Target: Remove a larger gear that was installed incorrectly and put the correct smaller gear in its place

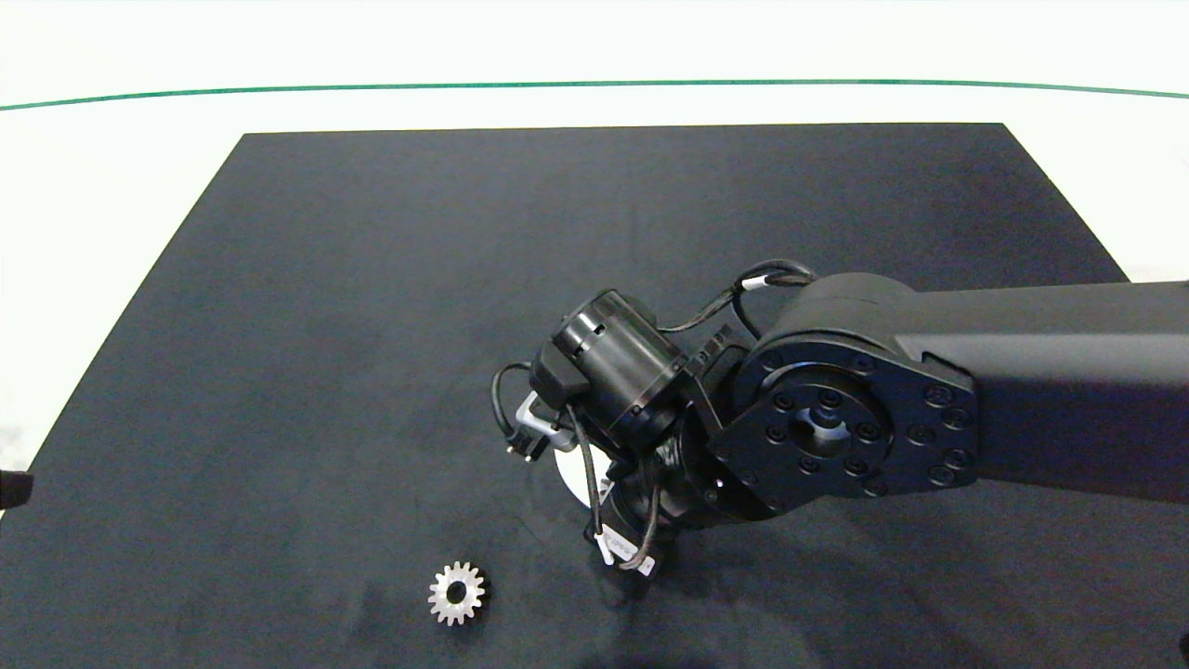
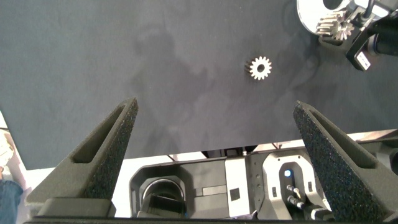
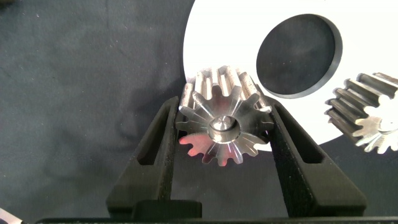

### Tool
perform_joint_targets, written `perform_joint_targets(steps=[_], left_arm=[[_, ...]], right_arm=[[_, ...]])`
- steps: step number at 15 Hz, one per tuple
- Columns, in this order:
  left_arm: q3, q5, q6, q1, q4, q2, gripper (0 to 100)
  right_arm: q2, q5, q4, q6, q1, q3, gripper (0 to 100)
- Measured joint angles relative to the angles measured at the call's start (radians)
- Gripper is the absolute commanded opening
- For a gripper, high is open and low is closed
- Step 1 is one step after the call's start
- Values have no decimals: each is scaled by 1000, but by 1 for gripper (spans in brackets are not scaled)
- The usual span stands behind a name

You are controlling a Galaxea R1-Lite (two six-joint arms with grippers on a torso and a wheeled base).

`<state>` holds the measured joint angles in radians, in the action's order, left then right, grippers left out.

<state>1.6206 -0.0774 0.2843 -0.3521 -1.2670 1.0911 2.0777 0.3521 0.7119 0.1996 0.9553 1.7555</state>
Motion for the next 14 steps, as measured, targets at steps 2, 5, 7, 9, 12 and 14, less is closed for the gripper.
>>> perform_joint_targets(steps=[2, 5, 7, 9, 12, 14], left_arm=[[-1, 0, 0, 0, 0, 0, 100], [2, 1, -1, -1, 0, -5, 100], [3, 1, -1, -2, 0, -7, 100], [4, 1, -1, -2, 0, -8, 100], [4, 1, -1, -2, 1, -8, 100], [5, 0, -1, -2, 0, -8, 100]], right_arm=[[-6, 0, 0, -22, 2, 2, 19], [-34, 4, 2, -40, 8, 2, 13], [-65, 5, 4, -43, 12, -2, 9], [-101, 5, 5, -45, 14, -24, 4], [-190, 5, 6, -45, 11, -135, 4], [-251, 5, 6, -61, 3, -240, 4]])
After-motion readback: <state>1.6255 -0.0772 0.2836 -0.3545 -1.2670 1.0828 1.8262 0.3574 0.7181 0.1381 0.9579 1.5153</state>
